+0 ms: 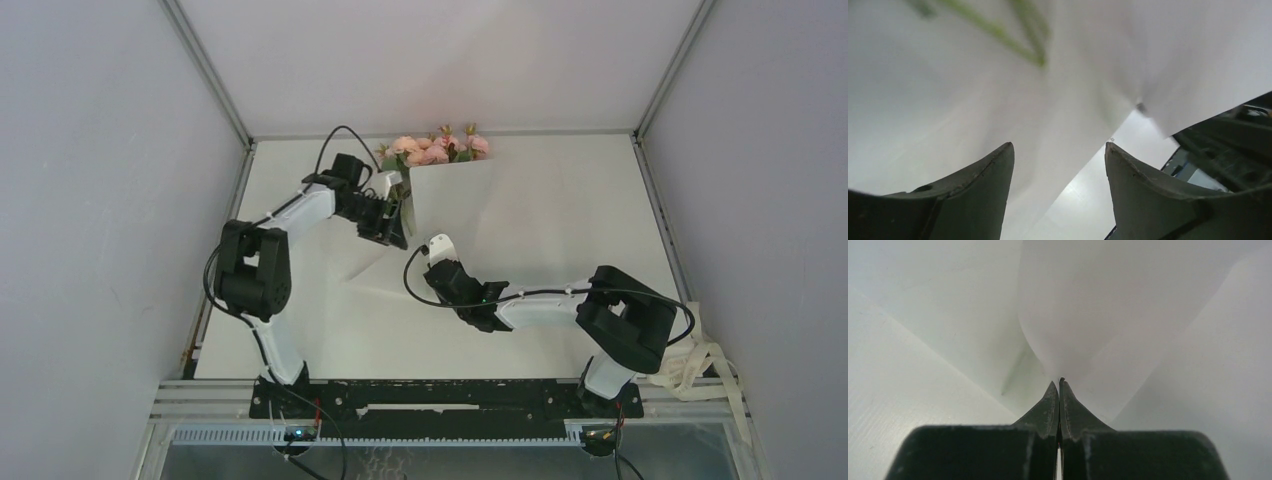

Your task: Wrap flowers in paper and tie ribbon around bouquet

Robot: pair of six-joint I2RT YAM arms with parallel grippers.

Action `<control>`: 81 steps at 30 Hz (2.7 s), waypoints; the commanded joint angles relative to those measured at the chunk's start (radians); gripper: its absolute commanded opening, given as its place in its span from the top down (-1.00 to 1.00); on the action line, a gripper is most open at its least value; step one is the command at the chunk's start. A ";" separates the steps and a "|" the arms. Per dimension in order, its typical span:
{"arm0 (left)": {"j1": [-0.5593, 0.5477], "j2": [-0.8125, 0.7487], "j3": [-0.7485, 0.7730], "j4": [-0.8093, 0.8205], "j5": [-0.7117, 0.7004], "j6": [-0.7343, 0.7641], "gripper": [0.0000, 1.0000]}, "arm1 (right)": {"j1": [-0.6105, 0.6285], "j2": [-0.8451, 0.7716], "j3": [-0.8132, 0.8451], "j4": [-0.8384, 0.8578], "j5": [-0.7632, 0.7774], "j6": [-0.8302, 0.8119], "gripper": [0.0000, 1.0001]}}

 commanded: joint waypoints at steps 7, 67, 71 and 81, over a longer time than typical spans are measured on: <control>0.086 0.041 -0.143 -0.044 -0.129 0.130 -0.51 | -0.023 -0.024 0.028 -0.009 -0.050 -0.032 1.00; 0.162 -0.180 -0.256 0.428 0.277 -0.325 -0.59 | -0.008 0.050 0.117 -0.157 -0.044 -0.078 1.00; 0.153 -0.159 -0.289 0.545 0.303 -0.459 -0.70 | -0.006 0.061 0.117 -0.156 -0.048 -0.076 1.00; 0.082 -0.034 -0.223 0.496 0.258 -0.449 -0.65 | 0.004 0.070 0.117 -0.156 -0.041 -0.087 1.00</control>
